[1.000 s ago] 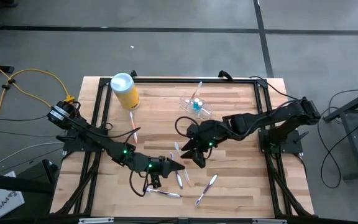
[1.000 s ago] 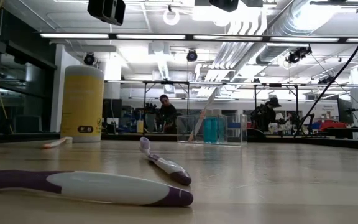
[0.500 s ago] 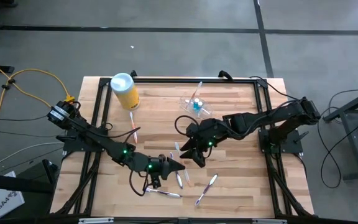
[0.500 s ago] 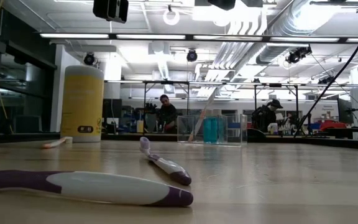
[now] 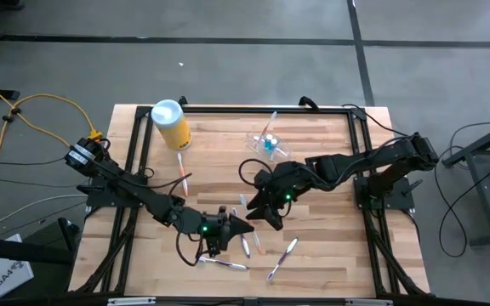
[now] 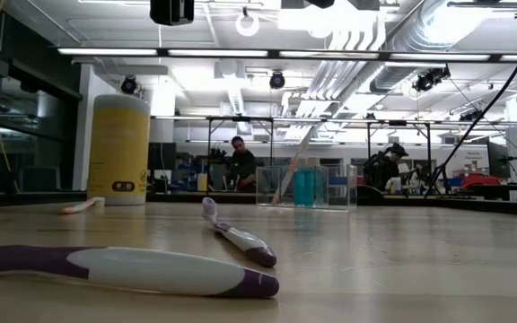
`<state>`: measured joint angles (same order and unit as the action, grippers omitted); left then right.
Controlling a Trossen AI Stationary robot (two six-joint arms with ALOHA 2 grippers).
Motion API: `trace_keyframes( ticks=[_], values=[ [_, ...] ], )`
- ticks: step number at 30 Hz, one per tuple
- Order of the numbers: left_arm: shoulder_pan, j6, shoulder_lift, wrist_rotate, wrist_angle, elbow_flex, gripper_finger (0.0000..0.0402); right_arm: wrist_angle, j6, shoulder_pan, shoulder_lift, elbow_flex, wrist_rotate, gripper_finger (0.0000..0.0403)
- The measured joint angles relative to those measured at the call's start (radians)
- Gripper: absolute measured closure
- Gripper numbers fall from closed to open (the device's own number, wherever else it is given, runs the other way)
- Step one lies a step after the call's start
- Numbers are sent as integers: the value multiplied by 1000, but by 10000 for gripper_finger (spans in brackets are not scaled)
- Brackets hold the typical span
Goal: Pick & Place toothbrushing station
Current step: Put the tight orange toothbrush into the transparent organizer
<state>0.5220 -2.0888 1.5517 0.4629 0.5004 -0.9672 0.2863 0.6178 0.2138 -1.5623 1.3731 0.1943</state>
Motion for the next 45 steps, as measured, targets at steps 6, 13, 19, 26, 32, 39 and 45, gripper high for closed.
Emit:
trace_keyframes(
  ticks=[6,13,19,26,32,39,45],
  values=[
    [0,-73,0,0,-8,1,399,-54,-12,0,0,0,45,239],
    [1,-98,0,0,-8,2,399,-57,-12,0,0,0,48,239],
    [0,-121,0,0,14,3,399,-70,-13,0,0,0,49,239],
    [0,-139,0,-4,27,3,399,-87,-12,0,0,0,49,251],
    [0,-175,0,-20,31,3,399,-87,-10,0,0,0,49,308],
    [0,-223,0,-27,31,2,399,-90,-5,-1,0,0,72,383],
    [0,-236,0,-28,30,2,390,-90,12,-9,0,0,119,394]
  ],
)
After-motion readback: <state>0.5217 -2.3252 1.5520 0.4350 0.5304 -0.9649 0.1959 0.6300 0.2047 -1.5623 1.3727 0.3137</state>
